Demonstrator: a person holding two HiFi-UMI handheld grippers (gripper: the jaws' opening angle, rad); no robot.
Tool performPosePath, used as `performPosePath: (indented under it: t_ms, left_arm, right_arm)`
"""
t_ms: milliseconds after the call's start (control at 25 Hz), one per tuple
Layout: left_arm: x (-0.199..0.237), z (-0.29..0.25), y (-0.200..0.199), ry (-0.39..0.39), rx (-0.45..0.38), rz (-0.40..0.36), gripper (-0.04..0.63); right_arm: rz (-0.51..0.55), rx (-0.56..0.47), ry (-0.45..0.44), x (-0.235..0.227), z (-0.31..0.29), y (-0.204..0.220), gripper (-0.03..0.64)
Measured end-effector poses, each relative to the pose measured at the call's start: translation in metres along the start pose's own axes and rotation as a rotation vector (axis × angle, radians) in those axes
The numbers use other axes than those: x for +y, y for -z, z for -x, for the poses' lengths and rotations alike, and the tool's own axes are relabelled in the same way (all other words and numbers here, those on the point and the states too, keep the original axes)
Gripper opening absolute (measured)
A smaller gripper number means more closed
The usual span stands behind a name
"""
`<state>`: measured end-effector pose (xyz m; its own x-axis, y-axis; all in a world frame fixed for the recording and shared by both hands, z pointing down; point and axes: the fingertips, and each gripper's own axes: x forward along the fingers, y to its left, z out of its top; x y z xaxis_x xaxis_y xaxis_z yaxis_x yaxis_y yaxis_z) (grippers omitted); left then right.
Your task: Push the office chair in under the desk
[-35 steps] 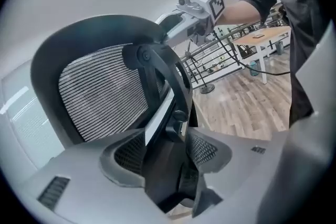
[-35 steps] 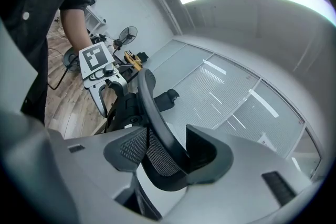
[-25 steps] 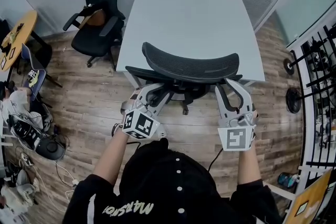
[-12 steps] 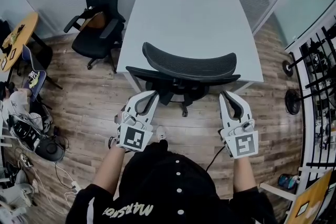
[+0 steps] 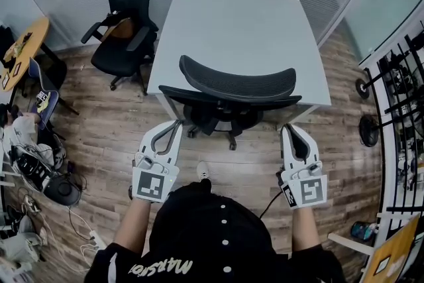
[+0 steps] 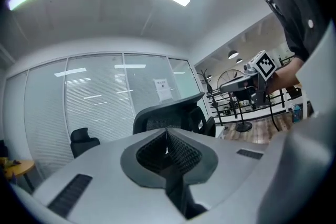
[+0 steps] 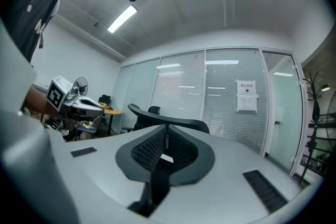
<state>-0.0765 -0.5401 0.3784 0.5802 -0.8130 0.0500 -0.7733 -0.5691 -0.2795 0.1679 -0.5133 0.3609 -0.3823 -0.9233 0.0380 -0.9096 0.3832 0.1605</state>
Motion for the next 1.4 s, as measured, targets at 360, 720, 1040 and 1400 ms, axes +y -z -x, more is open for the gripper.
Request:
performPosePath:
  t_ms: [360,720,1040,1400]
  left_arm:
    - [0.022,0.017,-0.001,-0.092,0.01,0.087,0.021]
    - [0.033,0.024,-0.011,-0.167,0.01,0.126,0.021]
    - [0.046,0.032,-0.017,-0.208,-0.002,0.079,0.021]
    - [0.043,0.034,-0.021,-0.218,0.013,0.129,0.021]
  right_arm:
    - [-0.062,0.004,0.092,-0.023,0.033,0.013,0.04]
    - [-0.062,0.0,0.165,-0.034,0.042,0.014,0.04]
    - [-0.075,-0.015,0.158,-0.029,0.038,0.008,0.037]
    - [-0.055,-0.005,0.139,-0.024,0.032,0.005,0.029]
